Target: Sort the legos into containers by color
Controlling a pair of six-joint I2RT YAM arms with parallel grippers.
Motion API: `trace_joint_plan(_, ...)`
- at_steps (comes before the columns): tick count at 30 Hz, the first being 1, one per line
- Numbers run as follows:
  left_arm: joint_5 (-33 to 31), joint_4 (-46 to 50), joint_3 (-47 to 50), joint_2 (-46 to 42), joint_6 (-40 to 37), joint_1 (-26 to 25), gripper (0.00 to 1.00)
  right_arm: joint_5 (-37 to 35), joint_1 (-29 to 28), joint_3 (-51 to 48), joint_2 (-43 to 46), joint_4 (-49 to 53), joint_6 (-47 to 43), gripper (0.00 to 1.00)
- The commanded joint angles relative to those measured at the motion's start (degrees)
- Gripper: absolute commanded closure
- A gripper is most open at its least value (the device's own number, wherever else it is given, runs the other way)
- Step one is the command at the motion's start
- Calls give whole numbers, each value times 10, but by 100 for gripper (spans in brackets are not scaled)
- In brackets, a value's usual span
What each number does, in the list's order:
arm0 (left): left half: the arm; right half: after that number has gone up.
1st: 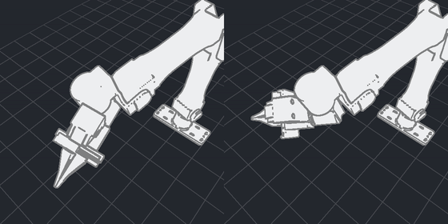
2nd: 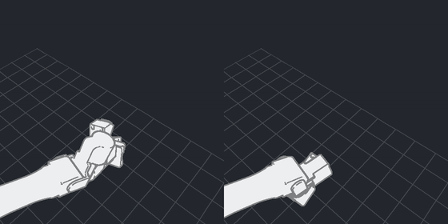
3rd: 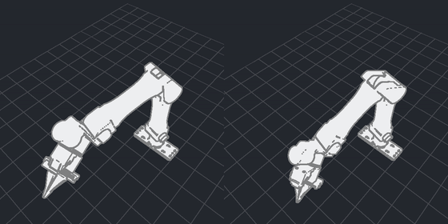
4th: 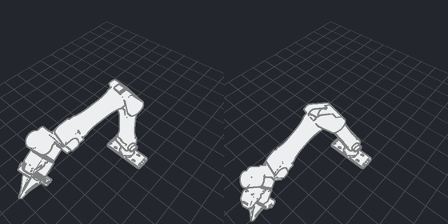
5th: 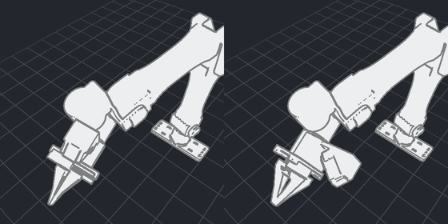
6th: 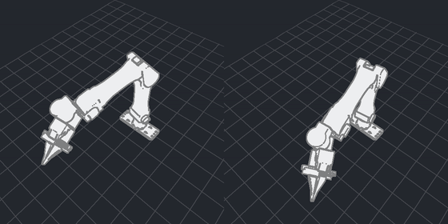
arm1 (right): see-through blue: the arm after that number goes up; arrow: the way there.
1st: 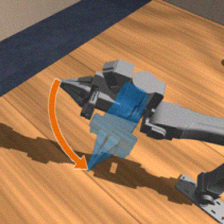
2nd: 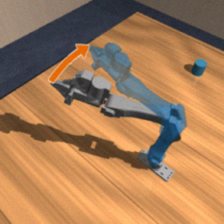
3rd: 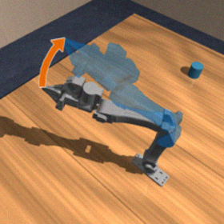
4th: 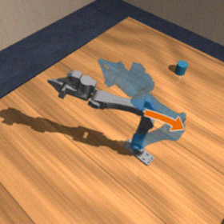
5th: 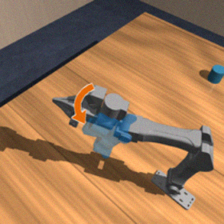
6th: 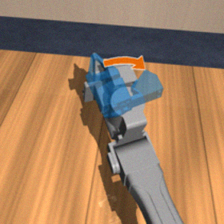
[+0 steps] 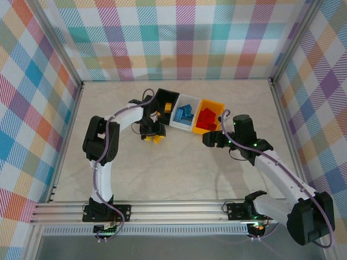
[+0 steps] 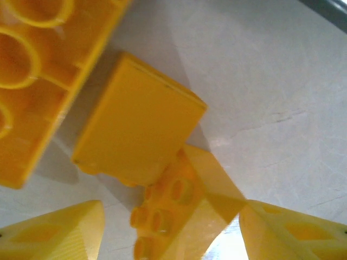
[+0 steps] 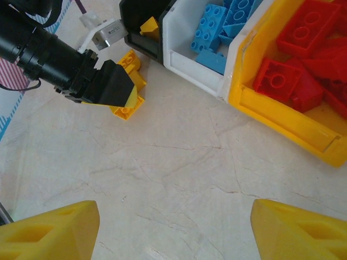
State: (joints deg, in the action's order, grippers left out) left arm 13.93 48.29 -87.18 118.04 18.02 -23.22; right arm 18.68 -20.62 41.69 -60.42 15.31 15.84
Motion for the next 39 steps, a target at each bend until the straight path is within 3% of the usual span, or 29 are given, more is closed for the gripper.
trace_joint_plan(1, 0, 6, 29, -9, 4, -26, 38, 0, 0, -11, 1, -1, 2, 26)
trace_joint_plan(9, -5, -13, 61, -19, 21, -55, 65, 12, -1, -5, -16, -22, 20, 29)
trace_joint_plan(15, -8, -13, 73, -36, 13, -55, 75, 10, -3, -7, -9, -23, 30, 30)
trace_joint_plan(30, 22, -26, 169, -169, 55, -73, 76, 15, -25, -57, -10, -16, 77, 28)
trace_joint_plan(35, 4, 19, 95, -182, 32, -57, 75, 23, -38, -57, -43, -47, 91, 27)
trace_joint_plan(39, 8, 56, -12, -141, 8, -20, 75, 24, -47, -37, -71, -59, 90, 27)
